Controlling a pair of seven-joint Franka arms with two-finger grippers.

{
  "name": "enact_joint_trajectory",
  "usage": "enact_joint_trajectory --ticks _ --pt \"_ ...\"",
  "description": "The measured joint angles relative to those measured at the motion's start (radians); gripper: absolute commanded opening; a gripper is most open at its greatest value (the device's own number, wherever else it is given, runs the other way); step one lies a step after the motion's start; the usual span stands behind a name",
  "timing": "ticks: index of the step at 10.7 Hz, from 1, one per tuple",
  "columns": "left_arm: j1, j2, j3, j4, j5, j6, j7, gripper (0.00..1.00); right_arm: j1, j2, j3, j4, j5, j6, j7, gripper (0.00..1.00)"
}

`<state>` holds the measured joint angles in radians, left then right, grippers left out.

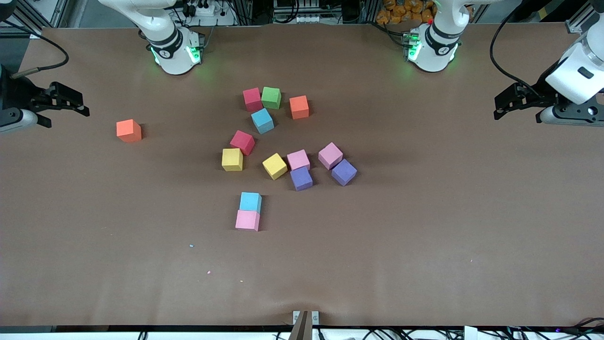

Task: Arrange 11 blocks into digit 3
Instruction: 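Reach the left gripper toward the green cube among the cubes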

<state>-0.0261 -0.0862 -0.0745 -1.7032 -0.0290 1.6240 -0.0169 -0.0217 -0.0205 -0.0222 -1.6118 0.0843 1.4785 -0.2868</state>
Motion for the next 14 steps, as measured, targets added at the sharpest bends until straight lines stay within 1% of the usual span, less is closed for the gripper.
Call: enact_joint_trajectory --ticks 4,6,7,8,9,10,14 --pt "0.0 0.0 -0.001 0.0 0.0 -0.009 0.0 1.0 0.0 0.0 0.0 0.0 0.0 -0.004 0.0 1.0" --pt "-0.021 0.002 -0.026 -0.002 0.0 -0.034 0.001 1.0 0.0 0.0 0.0 0.0 0.0 -0.004 0.0 1.0" --pt "-0.044 0.007 -0.069 -0.007 -0.001 -0.049 0.0 1.0 0.0 0.0 -0.001 0.0 0.0 -0.004 0.0 1.0" --pt "-0.069 0.022 -0.135 -0.016 -0.003 -0.053 -0.034 1.0 0.0 0.0 -0.001 0.0 0.0 -0.004 0.0 1.0" --pt "-0.099 0.049 -0.201 -0.024 -0.012 -0.045 -0.114 1.0 0.0 0.0 -0.001 0.0 0.0 -0.008 0.0 1.0" --pt "-0.142 0.085 -0.249 -0.03 -0.026 -0.019 -0.219 1.0 0.0 0.0 -0.001 -0.001 0.0 -0.014 0.0 1.0" --pt "-0.269 0.227 -0.399 -0.041 -0.039 0.138 -0.59 1.0 -0.001 0.0 -0.002 -0.001 0.0 -0.019 0.0 1.0"
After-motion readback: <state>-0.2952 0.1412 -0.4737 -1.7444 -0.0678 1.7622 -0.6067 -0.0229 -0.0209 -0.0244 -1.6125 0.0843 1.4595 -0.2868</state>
